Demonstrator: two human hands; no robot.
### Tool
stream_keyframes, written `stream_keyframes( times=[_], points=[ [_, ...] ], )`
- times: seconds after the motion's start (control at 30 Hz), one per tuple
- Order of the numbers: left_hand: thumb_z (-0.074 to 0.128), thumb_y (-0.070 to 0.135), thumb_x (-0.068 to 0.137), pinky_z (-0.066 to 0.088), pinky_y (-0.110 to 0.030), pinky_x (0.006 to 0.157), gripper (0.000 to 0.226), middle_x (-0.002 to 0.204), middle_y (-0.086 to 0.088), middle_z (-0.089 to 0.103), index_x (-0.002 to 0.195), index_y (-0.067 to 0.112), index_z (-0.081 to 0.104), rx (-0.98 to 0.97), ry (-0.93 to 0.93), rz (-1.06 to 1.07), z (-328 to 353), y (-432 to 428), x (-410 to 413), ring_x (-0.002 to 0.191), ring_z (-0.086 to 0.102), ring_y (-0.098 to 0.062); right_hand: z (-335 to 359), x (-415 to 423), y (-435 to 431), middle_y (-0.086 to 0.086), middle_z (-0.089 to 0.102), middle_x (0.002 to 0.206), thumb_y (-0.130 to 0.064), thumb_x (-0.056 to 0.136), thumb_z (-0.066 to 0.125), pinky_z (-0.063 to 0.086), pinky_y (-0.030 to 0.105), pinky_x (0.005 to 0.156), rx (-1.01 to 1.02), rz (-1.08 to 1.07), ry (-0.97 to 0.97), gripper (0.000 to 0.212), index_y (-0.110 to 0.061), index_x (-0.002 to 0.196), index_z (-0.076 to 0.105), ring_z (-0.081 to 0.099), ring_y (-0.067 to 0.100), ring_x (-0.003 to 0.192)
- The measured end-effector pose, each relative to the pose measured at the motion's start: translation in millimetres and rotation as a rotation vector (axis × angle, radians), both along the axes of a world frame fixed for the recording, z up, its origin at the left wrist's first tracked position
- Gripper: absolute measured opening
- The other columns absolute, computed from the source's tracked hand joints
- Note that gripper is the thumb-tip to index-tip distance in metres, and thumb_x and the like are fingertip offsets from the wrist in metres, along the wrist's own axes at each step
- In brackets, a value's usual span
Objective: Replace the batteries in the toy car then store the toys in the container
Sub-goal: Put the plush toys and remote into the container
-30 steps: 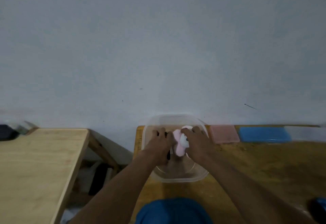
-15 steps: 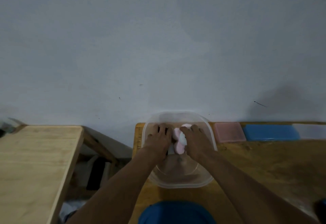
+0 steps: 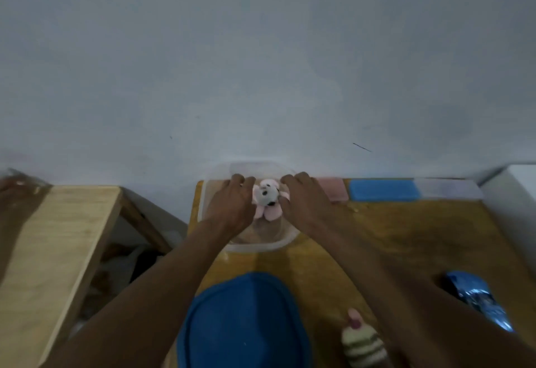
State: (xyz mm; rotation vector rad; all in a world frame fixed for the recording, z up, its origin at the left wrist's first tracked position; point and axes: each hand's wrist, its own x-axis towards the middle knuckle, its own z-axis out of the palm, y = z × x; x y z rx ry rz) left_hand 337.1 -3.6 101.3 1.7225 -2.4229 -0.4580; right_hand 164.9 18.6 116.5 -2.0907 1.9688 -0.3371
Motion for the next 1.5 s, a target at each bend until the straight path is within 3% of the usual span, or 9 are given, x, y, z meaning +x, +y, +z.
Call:
stream_keyframes(
  times=[0.1, 0.23, 0.5, 0.7, 0.83, 1.03, 1.17, 1.37, 1.5],
  points=[
    [0.063, 0.027, 0.086, 0.047, -0.046, 0.089, 0.049, 0.125, -0.017, 0.052, 0.131, 0.011, 0.052, -0.09, 0.056, 0.006, 14.7, 41.4, -28.5, 0.11, 0.053, -0.039, 7.0, -35.1, 38.4, 0.01, 0.054, 0.121, -0.025, 0.089, 0.053, 0.048, 0.042, 0.088, -0.045, -0.019, 0.015, 0.034, -0.016, 0.122, 0.053, 0.051, 0.029, 0.112],
    [0.063, 0.037, 0.087, 0.051, -0.046, 0.087, 0.057, 0.132, -0.015, 0.05, 0.136, 0.013, 0.048, -0.106, 0.024, -0.002, 17.5, 104.4, -84.5, 0.115, 0.053, -0.035, 8.4, -90.3, 96.1, 0.009, 0.051, 0.126, -0.027, 0.089, 0.056, 0.048, 0.04, 0.091, -0.041, -0.052, 0.02, 0.039, -0.017, 0.126, 0.051, 0.049, 0.028, 0.114],
    [0.058, 0.042, 0.09, 0.049, -0.047, 0.092, 0.058, 0.136, -0.011, 0.042, 0.141, 0.018, 0.04, 0.071, 0.005, 0.0, -3.1, 221.5, -181.7, 0.122, 0.046, -0.033, -15.5, -187.5, 200.1, 0.014, 0.044, 0.136, -0.031, 0.09, 0.056, 0.041, 0.042, 0.099, 0.136, -0.078, 0.015, 0.045, -0.019, 0.132, 0.046, 0.044, 0.034, 0.121],
    [0.066, 0.045, 0.083, 0.04, -0.052, 0.105, 0.077, 0.153, -0.013, 0.016, 0.147, 0.03, 0.026, 0.267, -0.107, 0.025, -25.3, 270.6, -207.8, 0.138, 0.025, -0.039, -42.5, -209.2, 255.4, 0.013, 0.035, 0.141, -0.046, 0.086, 0.057, 0.043, 0.047, 0.096, 0.298, -0.095, 0.021, 0.058, -0.034, 0.138, 0.033, 0.037, 0.038, 0.126],
    [0.068, 0.043, 0.08, 0.042, -0.052, 0.102, 0.079, 0.154, -0.009, 0.011, 0.144, 0.032, 0.023, 0.276, -0.133, 0.053, -41.9, 282.4, -208.7, 0.14, 0.018, -0.038, -59.5, -209.6, 272.1, 0.009, 0.016, 0.151, -0.052, 0.08, 0.062, 0.043, 0.051, 0.096, 0.357, -0.122, 0.022, 0.072, -0.043, 0.141, 0.023, 0.028, 0.04, 0.132],
    [0.069, 0.032, 0.084, 0.021, -0.047, 0.116, 0.072, 0.157, -0.017, 0.014, 0.145, 0.024, 0.031, 0.189, -0.108, 0.066, -56.6, 284.1, -206.9, 0.144, 0.013, -0.037, -76.5, -208.6, 276.1, 0.013, 0.001, 0.155, -0.038, 0.081, 0.065, 0.049, 0.049, 0.094, 0.321, -0.091, -0.045, 0.081, -0.041, 0.146, 0.018, 0.039, 0.042, 0.129],
    [0.068, 0.028, 0.085, 0.026, -0.048, 0.115, 0.066, 0.157, -0.017, 0.014, 0.143, 0.025, 0.036, 0.245, -0.065, 0.086, -56.0, 283.2, -207.0, 0.143, 0.014, -0.04, -78.1, -212.3, 270.0, 0.01, -0.01, 0.157, -0.031, 0.075, 0.074, 0.049, 0.048, 0.095, 0.386, -0.086, -0.068, 0.097, -0.038, 0.149, 0.011, 0.037, 0.039, 0.132],
    [0.071, 0.028, 0.082, 0.037, -0.045, 0.107, 0.065, 0.154, -0.015, 0.014, 0.14, 0.03, 0.041, 0.275, 0.025, 0.157, -44.0, 280.7, -201.4, 0.132, 0.032, -0.041, -64.9, -207.5, 261.6, 0.009, 0.023, 0.144, -0.027, 0.075, 0.076, 0.054, 0.043, 0.084, 0.324, -0.1, -0.115, 0.076, -0.033, 0.137, 0.033, 0.046, 0.03, 0.119],
    [0.072, 0.026, 0.08, 0.039, -0.046, 0.107, 0.064, 0.151, -0.017, 0.015, 0.138, 0.027, 0.044, 0.195, 0.057, 0.171, -19.0, 265.4, -179.0, 0.131, 0.034, -0.041, -34.3, -192.9, 242.6, 0.008, 0.026, 0.143, -0.036, 0.074, 0.075, 0.053, 0.037, 0.08, 0.276, -0.076, -0.141, 0.073, -0.032, 0.136, 0.036, 0.039, 0.026, 0.126]
  ],
)
